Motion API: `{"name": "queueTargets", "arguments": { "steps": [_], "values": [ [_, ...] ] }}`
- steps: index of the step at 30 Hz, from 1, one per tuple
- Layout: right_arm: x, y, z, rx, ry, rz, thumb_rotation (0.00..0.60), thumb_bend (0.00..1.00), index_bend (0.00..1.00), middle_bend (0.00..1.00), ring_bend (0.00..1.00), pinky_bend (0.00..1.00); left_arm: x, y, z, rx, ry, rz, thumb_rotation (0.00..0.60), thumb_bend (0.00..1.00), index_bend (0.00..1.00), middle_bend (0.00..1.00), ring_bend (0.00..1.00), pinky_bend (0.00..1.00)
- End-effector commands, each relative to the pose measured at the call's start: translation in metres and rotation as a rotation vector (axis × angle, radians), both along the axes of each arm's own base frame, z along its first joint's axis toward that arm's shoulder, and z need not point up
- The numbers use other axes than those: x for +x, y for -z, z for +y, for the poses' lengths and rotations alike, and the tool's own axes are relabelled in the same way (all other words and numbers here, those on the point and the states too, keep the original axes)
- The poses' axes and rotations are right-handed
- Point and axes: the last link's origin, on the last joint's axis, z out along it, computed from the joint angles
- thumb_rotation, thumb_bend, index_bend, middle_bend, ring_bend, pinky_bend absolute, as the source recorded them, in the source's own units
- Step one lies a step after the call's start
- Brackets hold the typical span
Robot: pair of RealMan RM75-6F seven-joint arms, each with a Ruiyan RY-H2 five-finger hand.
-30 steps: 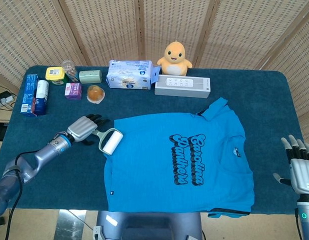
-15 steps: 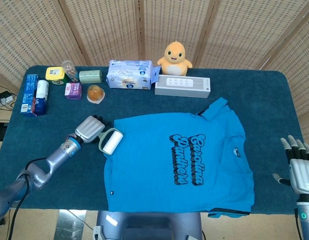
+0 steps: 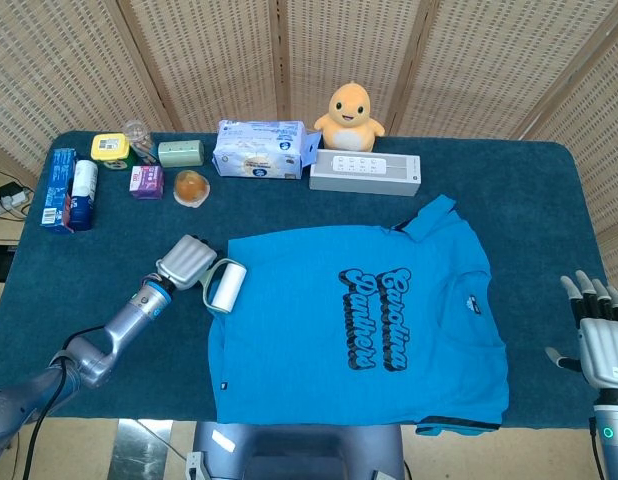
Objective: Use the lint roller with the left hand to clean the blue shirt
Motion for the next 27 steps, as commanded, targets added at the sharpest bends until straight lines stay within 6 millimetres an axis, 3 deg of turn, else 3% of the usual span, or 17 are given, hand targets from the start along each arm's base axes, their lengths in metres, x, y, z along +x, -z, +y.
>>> {"name": "queueTargets", "arguments": {
  "steps": [1,14,27],
  "values": [
    [-0.0001,0.0002,0.0000,0.001,0.000,0.000,0.600,0.00,0.02,0.00,0.00,0.00,-0.0002,0.0004,-0.0005,0.006,0.000,-0.016,0.600,0.46,0.57,0.78,0.56,0.65],
    [0.0001,0.0013,-0.0001,0.004,0.001,0.002,0.600,0.00,0.02,0.00,0.00,0.00,-0.0004,0.0022,0.0012,0.028,0.008,0.000,0.600,0.68,0.65,0.87,0.67,0.86],
    [-0.0005,0.0011,-0.0001,0.003,0.002,0.000,0.600,0.00,0.02,0.00,0.00,0.00,0.0048,-0.0014,0.0025,0.057,0.054,-0.003,0.600,0.69,0.69,0.98,0.78,0.97]
  ]
}}
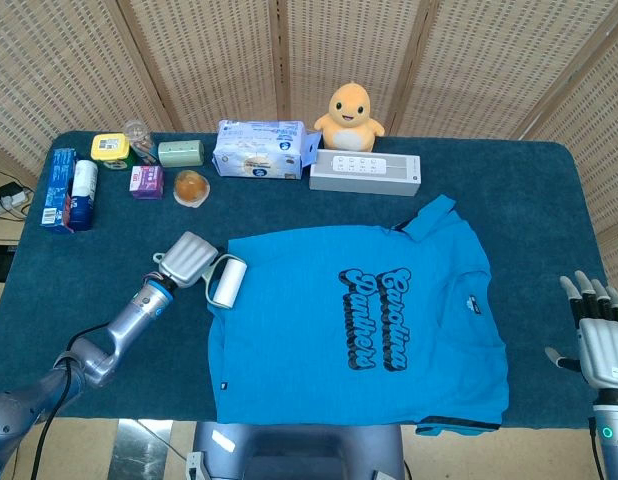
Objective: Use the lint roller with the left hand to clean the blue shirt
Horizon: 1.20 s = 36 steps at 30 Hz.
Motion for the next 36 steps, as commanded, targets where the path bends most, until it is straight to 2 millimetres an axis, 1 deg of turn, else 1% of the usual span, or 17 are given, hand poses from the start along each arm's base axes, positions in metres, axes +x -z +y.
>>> {"name": "queueTargets", "arguments": {
  "steps": [1,7,11,14,22,25,27,30,34,36],
  "values": [
    [0.000,0.000,0.000,0.000,0.000,0.000,0.600,0.00,0.02,0.00,0.00,0.00,0.001,-0.002,0.000,-0.003,-0.001,-0.023,0.600,0.69,0.69,0.99,0.78,0.97],
    [0.000,0.001,0.000,0.003,0.002,0.000,0.600,0.00,0.02,0.00,0.00,0.00,0.006,-0.008,0.001,-0.027,-0.021,-0.083,0.600,0.69,0.69,0.99,0.78,0.97],
    [0.000,0.001,0.000,0.004,0.002,0.000,0.600,0.00,0.02,0.00,0.00,0.00,0.013,-0.015,0.004,-0.043,-0.042,-0.120,0.600,0.69,0.70,0.99,0.78,0.97],
    [0.000,0.000,0.000,0.001,0.001,-0.003,0.600,0.00,0.02,0.00,0.00,0.00,0.018,-0.019,0.006,-0.039,-0.042,-0.114,0.600,0.69,0.70,0.99,0.78,0.97],
    [0.000,-0.002,0.000,-0.005,0.001,-0.005,0.600,0.00,0.01,0.00,0.00,0.00,0.022,-0.019,0.005,-0.033,-0.068,-0.125,0.600,0.70,0.70,0.99,0.78,0.97],
    [0.000,-0.002,0.000,-0.004,0.002,-0.006,0.600,0.00,0.01,0.00,0.00,0.00,0.023,-0.017,0.006,-0.047,-0.145,-0.182,0.600,0.71,0.71,0.99,0.79,0.98],
    [-0.001,-0.002,0.000,-0.005,0.004,-0.007,0.600,0.00,0.02,0.00,0.00,0.00,0.023,-0.019,0.008,-0.043,-0.173,-0.184,0.600,0.72,0.71,0.99,0.79,0.99],
    [-0.001,-0.002,0.000,-0.004,0.004,-0.009,0.600,0.00,0.02,0.00,0.00,0.00,0.025,-0.021,0.010,-0.020,-0.156,-0.154,0.600,0.76,0.71,0.99,0.79,0.98],
    [-0.001,-0.002,-0.001,-0.005,0.005,-0.010,0.600,0.00,0.02,0.00,0.00,0.00,0.023,-0.022,0.008,0.010,-0.121,-0.099,0.600,0.86,0.71,0.99,0.79,0.94],
    [-0.001,-0.002,0.000,-0.004,0.006,-0.009,0.600,0.00,0.02,0.00,0.00,0.00,0.021,-0.021,0.008,0.004,-0.132,-0.088,0.600,0.88,0.71,0.99,0.79,0.93]
  ]
}}
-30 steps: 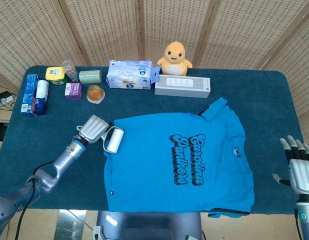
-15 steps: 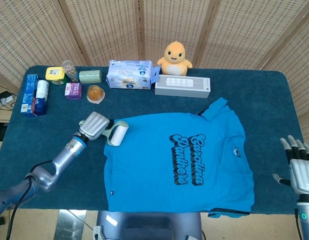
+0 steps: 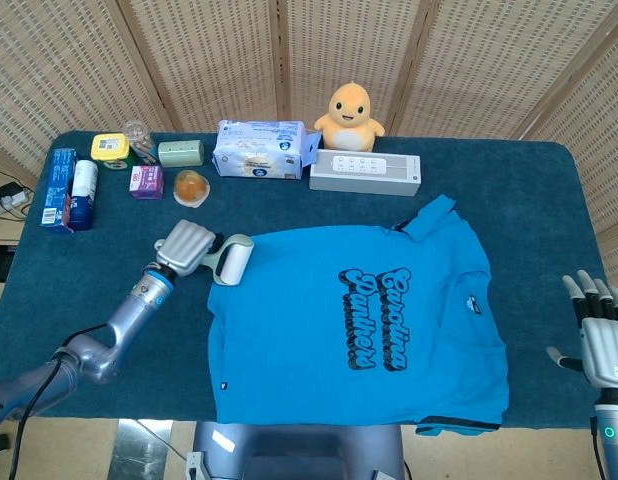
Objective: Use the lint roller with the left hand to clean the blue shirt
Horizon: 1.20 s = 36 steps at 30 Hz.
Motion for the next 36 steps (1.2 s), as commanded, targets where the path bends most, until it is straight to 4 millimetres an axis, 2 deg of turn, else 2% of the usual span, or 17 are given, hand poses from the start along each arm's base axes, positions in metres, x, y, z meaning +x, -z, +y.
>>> {"name": "queueTargets", "arguments": {
  "steps": [1,3,4,9,11,13,14,17,25,27,30,32,34,36],
  "values": [
    [-0.0002,0.0001,0.0001,0.001,0.001,0.000,0.600,0.00,0.02,0.00,0.00,0.00,-0.0037,0.0004,-0.0002,-0.005,-0.016,0.019,0.600,0.88,0.71,0.99,0.79,0.92],
    [0.0001,0.0001,0.0000,0.001,-0.001,0.000,0.600,0.00,0.02,0.00,0.00,0.00,-0.0050,0.0007,0.0004,-0.013,-0.023,0.029,0.600,0.84,0.71,0.99,0.78,0.91],
    [0.0002,0.0000,0.0002,0.000,-0.001,0.000,0.600,0.00,0.02,0.00,0.00,0.00,-0.0047,0.0006,0.0005,-0.015,-0.022,0.029,0.600,0.78,0.71,0.99,0.77,0.91],
    [0.0002,0.0000,-0.0001,0.001,-0.001,0.000,0.600,0.00,0.02,0.00,0.00,0.00,-0.0061,-0.0006,0.0021,-0.005,-0.013,0.053,0.600,0.41,0.71,0.98,0.75,0.90],
    [0.0001,-0.0003,0.0002,0.001,0.000,0.001,0.600,0.00,0.02,0.00,0.00,0.00,-0.0061,-0.0009,0.0026,0.001,-0.014,0.054,0.600,0.23,0.71,0.98,0.75,0.90],
    [0.0000,-0.0003,0.0003,0.001,0.000,0.002,0.600,0.00,0.01,0.00,0.00,0.00,-0.0062,-0.0012,0.0030,0.008,-0.013,0.058,0.600,0.12,0.71,0.98,0.75,0.90],
    [0.0001,-0.0005,0.0004,0.000,-0.001,0.001,0.600,0.00,0.02,0.00,0.00,0.00,-0.0063,-0.0015,0.0033,0.014,-0.012,0.061,0.600,0.07,0.71,0.98,0.75,0.90],
    [-0.0002,-0.0004,0.0002,0.001,0.000,0.001,0.600,0.00,0.02,0.00,0.00,0.00,-0.0058,-0.0020,0.0039,0.030,-0.014,0.051,0.600,0.00,0.71,0.98,0.75,0.90],
    [-0.0003,-0.0001,0.0001,0.001,0.000,-0.002,0.600,0.00,0.01,0.00,0.00,0.00,-0.0075,-0.0011,0.0042,0.027,-0.042,0.031,0.600,0.00,0.71,0.98,0.75,0.90],
    [0.0000,-0.0003,0.0001,0.000,-0.002,-0.002,0.600,0.00,0.01,0.00,0.00,0.00,-0.0082,-0.0007,0.0043,0.022,-0.056,0.026,0.600,0.04,0.71,0.98,0.75,0.90],
    [0.0004,-0.0004,0.0003,-0.001,-0.004,-0.005,0.600,0.00,0.02,0.00,0.00,0.00,-0.0080,-0.0008,0.0048,0.043,-0.058,0.026,0.600,0.23,0.77,0.98,0.76,0.93],
    [0.0004,-0.0004,0.0004,-0.001,-0.004,-0.005,0.600,0.00,0.02,0.00,0.00,0.00,-0.0082,-0.0002,0.0048,0.065,-0.061,0.022,0.600,0.41,0.87,1.00,0.79,0.97],
    [0.0005,-0.0006,0.0004,-0.003,-0.004,-0.006,0.600,0.00,0.02,0.00,0.00,0.00,-0.0099,0.0017,0.0050,0.078,-0.086,0.019,0.600,0.51,0.93,1.00,0.83,0.99],
    [0.0006,-0.0010,0.0004,-0.005,-0.005,-0.007,0.600,0.00,0.02,0.00,0.00,0.00,-0.0105,0.0019,0.0063,0.082,-0.109,0.028,0.600,0.57,0.96,1.00,0.85,1.00]
  ]
}}
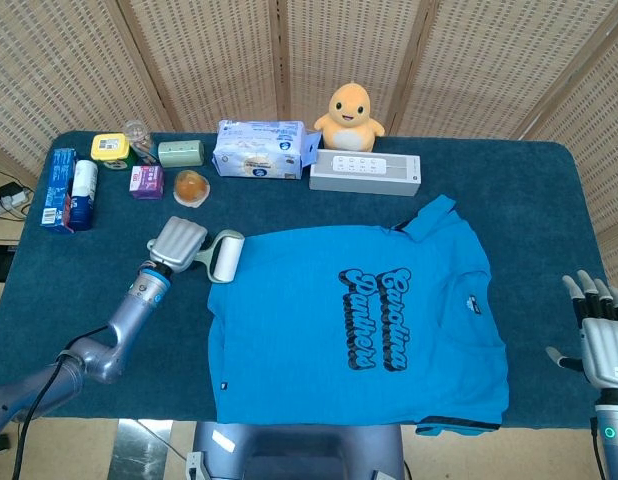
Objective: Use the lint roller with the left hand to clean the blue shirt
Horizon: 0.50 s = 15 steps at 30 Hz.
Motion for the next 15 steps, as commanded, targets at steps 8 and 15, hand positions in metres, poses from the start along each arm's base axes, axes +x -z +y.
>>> {"name": "queueTargets", "arguments": {
  "steps": [8,15],
  "values": [
    [0.000,-0.001,0.000,0.000,-0.001,0.000,0.600,0.00,0.02,0.00,0.00,0.00,-0.002,-0.001,0.003,0.006,-0.111,0.031,0.600,0.68,1.00,1.00,0.89,1.00],
    [0.001,-0.002,0.000,-0.001,-0.003,-0.001,0.600,0.00,0.02,0.00,0.00,0.00,0.010,-0.005,0.005,-0.082,-0.267,-0.132,0.600,0.71,1.00,1.00,0.90,1.00]
  ]
}}
